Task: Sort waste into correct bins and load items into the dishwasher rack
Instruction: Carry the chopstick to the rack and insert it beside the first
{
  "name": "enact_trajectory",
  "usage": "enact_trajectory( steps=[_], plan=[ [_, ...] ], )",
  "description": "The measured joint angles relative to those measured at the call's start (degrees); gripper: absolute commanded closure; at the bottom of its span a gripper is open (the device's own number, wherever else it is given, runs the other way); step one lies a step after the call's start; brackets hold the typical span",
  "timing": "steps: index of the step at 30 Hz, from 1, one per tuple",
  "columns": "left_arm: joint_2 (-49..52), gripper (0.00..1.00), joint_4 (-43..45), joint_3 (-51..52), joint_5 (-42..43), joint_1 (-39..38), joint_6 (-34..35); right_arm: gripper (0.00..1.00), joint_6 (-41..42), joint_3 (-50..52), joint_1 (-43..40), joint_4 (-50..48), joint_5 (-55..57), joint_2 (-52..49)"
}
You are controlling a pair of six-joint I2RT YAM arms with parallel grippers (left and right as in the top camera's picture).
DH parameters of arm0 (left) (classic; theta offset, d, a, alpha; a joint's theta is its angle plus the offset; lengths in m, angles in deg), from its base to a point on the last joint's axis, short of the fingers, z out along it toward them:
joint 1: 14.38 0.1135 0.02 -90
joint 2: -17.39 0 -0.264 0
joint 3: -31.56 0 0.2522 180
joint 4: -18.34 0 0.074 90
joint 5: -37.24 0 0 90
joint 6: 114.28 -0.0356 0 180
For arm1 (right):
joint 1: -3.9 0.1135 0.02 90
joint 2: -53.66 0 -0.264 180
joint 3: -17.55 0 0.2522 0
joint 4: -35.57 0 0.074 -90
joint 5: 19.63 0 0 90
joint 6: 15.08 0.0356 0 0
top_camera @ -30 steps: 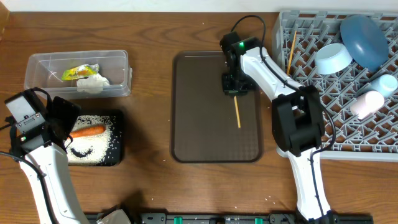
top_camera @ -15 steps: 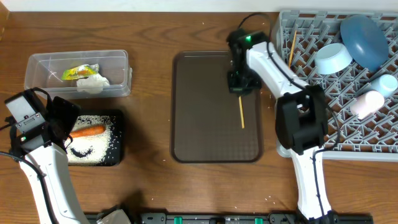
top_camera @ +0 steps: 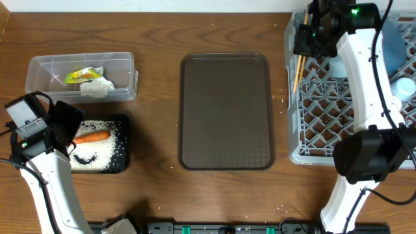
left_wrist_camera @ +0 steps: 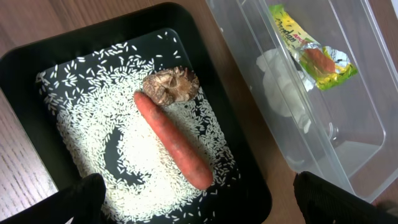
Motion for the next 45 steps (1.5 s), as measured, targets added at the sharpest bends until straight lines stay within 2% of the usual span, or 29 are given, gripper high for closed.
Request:
enact_trajectory(
  steps=[9, 18, 24, 28, 32, 33, 38, 41, 45],
  plan=[
    [0.0, 0.02, 0.0, 0.0, 0.0, 0.0, 0.0, 0.98, -1.7, 1.0, -1.9, -3.7, 1.8, -4.7],
    [0.0, 0.02, 0.0, 0.0, 0.0, 0.0, 0.0, 0.98, -3.7, 1.3, -6.4, -4.6, 2.6, -5.0],
    [0.0, 0.02, 0.0, 0.0, 0.0, 0.0, 0.0, 0.91, -7.0, 1.3, -6.5, -4.7, 1.9, -5.0],
    [0.0, 0.02, 0.0, 0.0, 0.0, 0.0, 0.0, 0.71, -8.0, 1.3, -6.5, -4.8, 1.3, -5.0],
    [0.0, 0.02, 0.0, 0.0, 0.0, 0.0, 0.0, 0.66, -8.2, 1.3, -6.5, -5.0, 1.2, -5.0],
    [0.0, 0.02, 0.0, 0.0, 0.0, 0.0, 0.0, 0.62, -8.1, 1.3, -6.5, -4.9, 1.2, -5.0],
    [0.0, 0.02, 0.0, 0.0, 0.0, 0.0, 0.0, 0.28, -7.8, 1.3, -6.5, -4.3, -0.2, -5.0],
    [0.0, 0.02, 0.0, 0.0, 0.0, 0.0, 0.0, 0.24, -7.5, 1.3, -6.5, -2.8, -1.9, -5.0],
    [0.0, 0.02, 0.0, 0.0, 0.0, 0.0, 0.0, 0.3, -6.9, 1.3, -6.5, -1.0, -4.0, -5.0]
  ],
)
